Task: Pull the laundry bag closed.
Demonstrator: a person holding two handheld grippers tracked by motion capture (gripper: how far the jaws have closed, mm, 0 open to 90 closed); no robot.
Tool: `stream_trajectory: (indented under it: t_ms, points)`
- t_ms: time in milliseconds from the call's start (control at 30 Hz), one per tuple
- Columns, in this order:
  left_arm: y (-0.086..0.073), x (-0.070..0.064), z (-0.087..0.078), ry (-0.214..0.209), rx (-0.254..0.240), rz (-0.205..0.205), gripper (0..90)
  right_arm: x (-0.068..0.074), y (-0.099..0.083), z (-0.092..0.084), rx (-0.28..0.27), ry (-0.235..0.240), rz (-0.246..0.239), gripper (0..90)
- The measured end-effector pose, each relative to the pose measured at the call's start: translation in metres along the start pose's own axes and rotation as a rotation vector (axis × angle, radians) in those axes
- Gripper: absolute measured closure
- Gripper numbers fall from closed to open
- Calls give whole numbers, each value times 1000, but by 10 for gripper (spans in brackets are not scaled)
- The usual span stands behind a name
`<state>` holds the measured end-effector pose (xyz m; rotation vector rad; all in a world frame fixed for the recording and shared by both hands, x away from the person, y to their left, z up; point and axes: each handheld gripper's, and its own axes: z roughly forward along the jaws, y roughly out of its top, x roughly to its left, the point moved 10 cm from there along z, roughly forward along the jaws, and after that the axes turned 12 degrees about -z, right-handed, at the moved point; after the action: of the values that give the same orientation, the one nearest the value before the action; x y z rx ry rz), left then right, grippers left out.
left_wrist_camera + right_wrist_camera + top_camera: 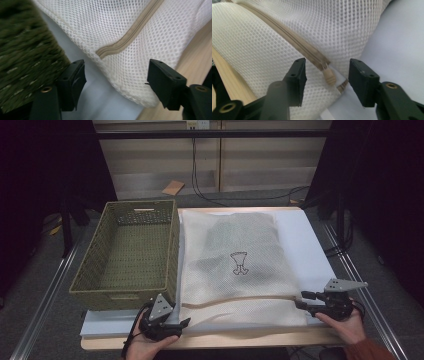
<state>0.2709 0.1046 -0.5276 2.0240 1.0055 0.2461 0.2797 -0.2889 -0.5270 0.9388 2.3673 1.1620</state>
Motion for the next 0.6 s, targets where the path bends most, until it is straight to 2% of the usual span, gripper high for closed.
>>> stream_trajectory:
  t_ms: [33, 67, 167, 233, 267, 367, 467, 567, 600]
  points:
    - [1, -2, -5, -5, -9, 17, 255, 2, 3, -1, -11, 0, 1, 466]
    - [2, -3, -9, -10, -21, 18, 233, 4, 8, -3, -29, 5, 2, 455]
    - [5, 1, -23, -32, -66, -22, 198, 6, 18, -8, -68, -21, 14, 407]
    - [5, 6, -34, -23, -95, -52, 198, 7, 24, -13, -94, -46, 37, 356]
    - [6, 10, -41, -20, -117, -50, 199, 8, 27, -16, -112, -59, 43, 359]
    - [6, 20, -53, 1, -158, -64, 199, 13, 33, -24, -155, -67, 75, 357]
    - [7, 33, -66, 58, -211, -79, 197, 14, 34, -29, -171, -55, 117, 342]
    - [6, 47, -78, 104, -258, -116, 197, 10, 31, -32, -196, -85, 126, 340]
    - [5, 51, -81, 102, -275, -143, 197, 7, 29, -34, -212, -102, 137, 314]
